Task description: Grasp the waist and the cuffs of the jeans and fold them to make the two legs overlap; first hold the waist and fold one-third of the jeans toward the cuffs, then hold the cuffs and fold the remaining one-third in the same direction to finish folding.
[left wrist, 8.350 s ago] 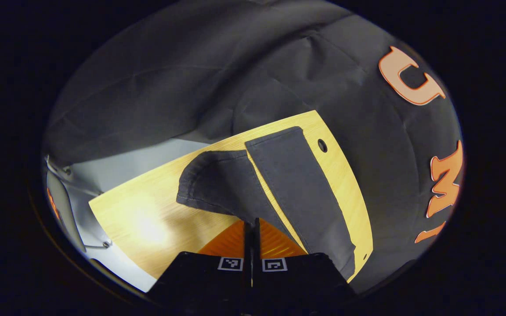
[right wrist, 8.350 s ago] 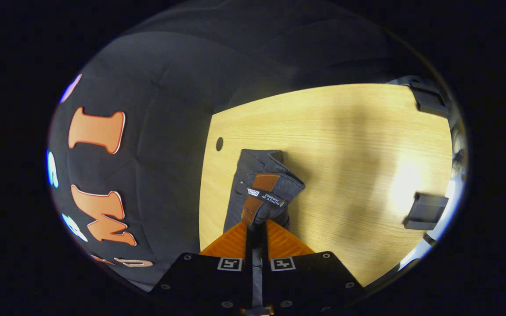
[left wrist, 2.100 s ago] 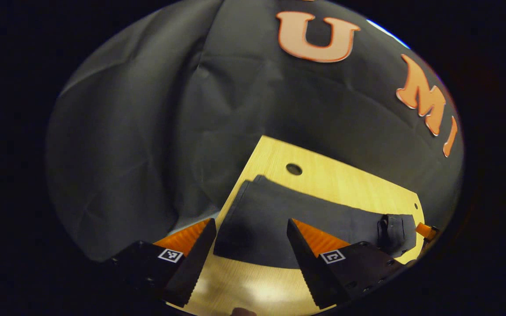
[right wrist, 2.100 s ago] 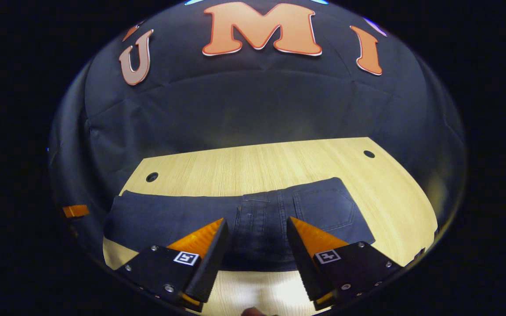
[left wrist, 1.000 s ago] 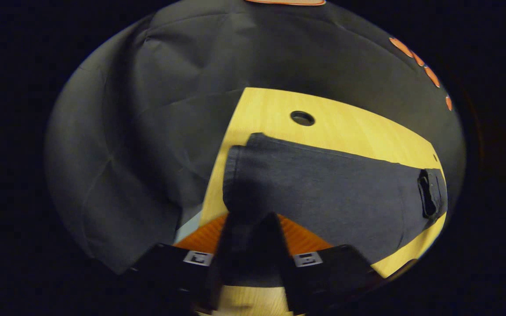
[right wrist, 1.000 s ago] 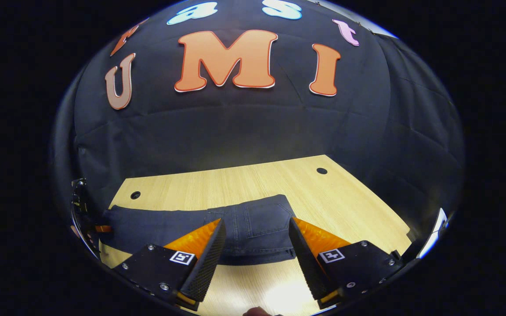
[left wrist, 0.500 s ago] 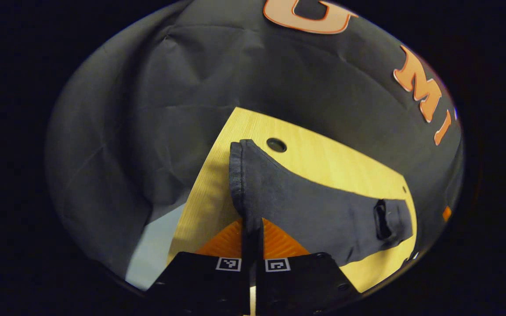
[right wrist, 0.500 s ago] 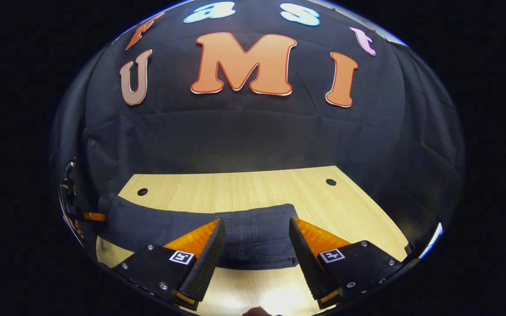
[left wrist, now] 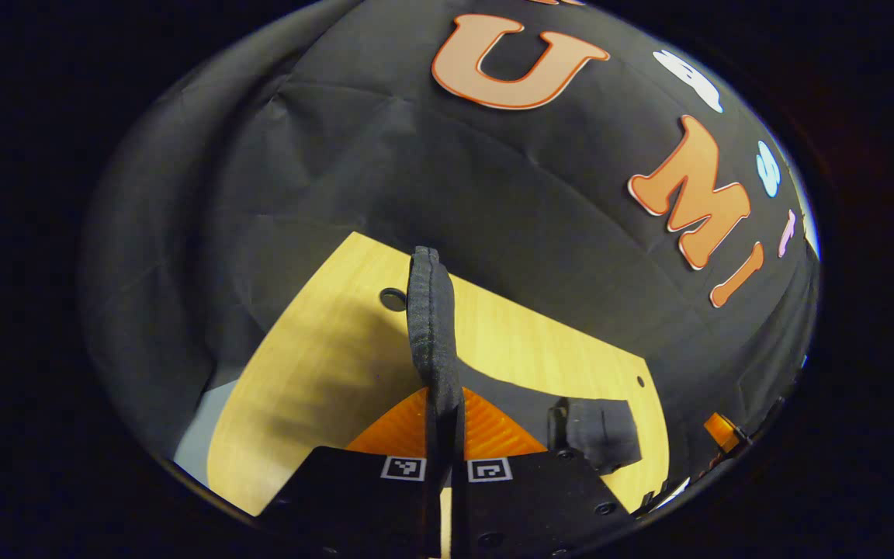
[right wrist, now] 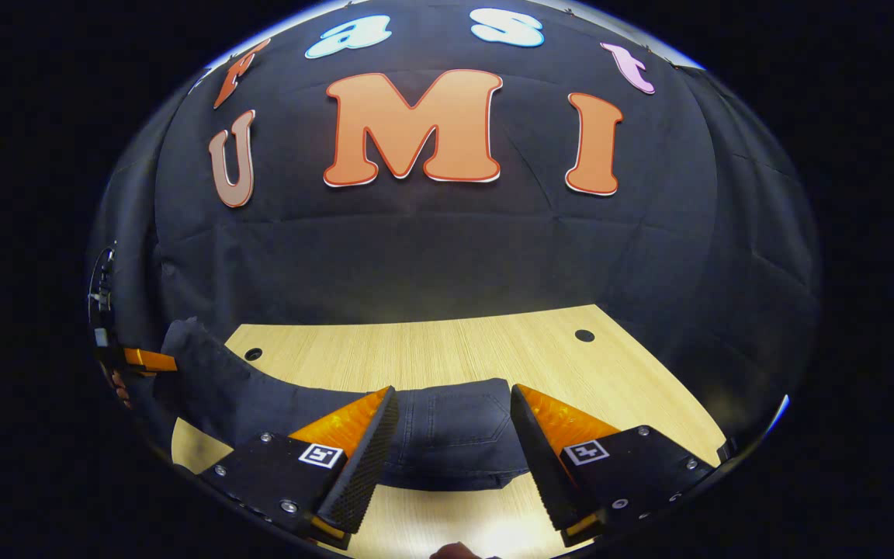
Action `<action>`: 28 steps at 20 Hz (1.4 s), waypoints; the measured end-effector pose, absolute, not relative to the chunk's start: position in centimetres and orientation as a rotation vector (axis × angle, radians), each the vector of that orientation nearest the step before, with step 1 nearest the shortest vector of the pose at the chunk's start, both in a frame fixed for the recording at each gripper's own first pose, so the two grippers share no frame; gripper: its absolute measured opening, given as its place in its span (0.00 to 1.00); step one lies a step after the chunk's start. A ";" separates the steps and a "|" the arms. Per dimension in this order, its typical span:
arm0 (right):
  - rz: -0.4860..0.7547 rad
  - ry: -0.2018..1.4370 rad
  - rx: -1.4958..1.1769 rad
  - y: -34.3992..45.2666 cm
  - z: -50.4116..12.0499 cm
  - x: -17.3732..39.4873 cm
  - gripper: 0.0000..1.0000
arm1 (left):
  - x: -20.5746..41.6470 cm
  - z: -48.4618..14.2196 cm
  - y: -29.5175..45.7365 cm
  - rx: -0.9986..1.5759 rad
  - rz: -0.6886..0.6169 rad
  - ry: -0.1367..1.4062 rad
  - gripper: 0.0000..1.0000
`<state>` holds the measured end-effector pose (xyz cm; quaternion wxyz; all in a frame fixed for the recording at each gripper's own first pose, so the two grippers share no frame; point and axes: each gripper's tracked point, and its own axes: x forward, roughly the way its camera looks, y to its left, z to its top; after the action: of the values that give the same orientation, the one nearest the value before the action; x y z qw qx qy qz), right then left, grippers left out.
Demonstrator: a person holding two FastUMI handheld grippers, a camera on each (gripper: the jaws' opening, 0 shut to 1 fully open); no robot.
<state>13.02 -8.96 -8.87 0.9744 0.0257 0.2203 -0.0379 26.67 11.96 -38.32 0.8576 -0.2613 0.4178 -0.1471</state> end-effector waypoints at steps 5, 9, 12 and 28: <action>-0.052 0.414 0.039 -12.4 -8.3 14.3 0.88 | 26.8 -32.6 4.9 -0.554 -0.355 0.829 0.05; -0.031 0.408 0.037 -14.6 -8.6 15.1 0.89 | 26.9 -28.8 -1.2 -0.536 -0.407 0.806 0.05; -0.015 0.410 0.027 -16.2 -9.1 15.3 0.90 | 26.5 -27.0 -6.1 -0.519 -0.454 0.807 0.05; 0.033 0.389 0.022 -22.9 -10.0 16.3 0.92 | 20.9 -24.8 -26.4 -0.386 -0.683 0.865 0.05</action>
<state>16.30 -22.86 -9.99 0.9810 0.0107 0.1932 0.0165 20.93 -26.38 -24.81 0.8344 -0.1822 0.4083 -0.3224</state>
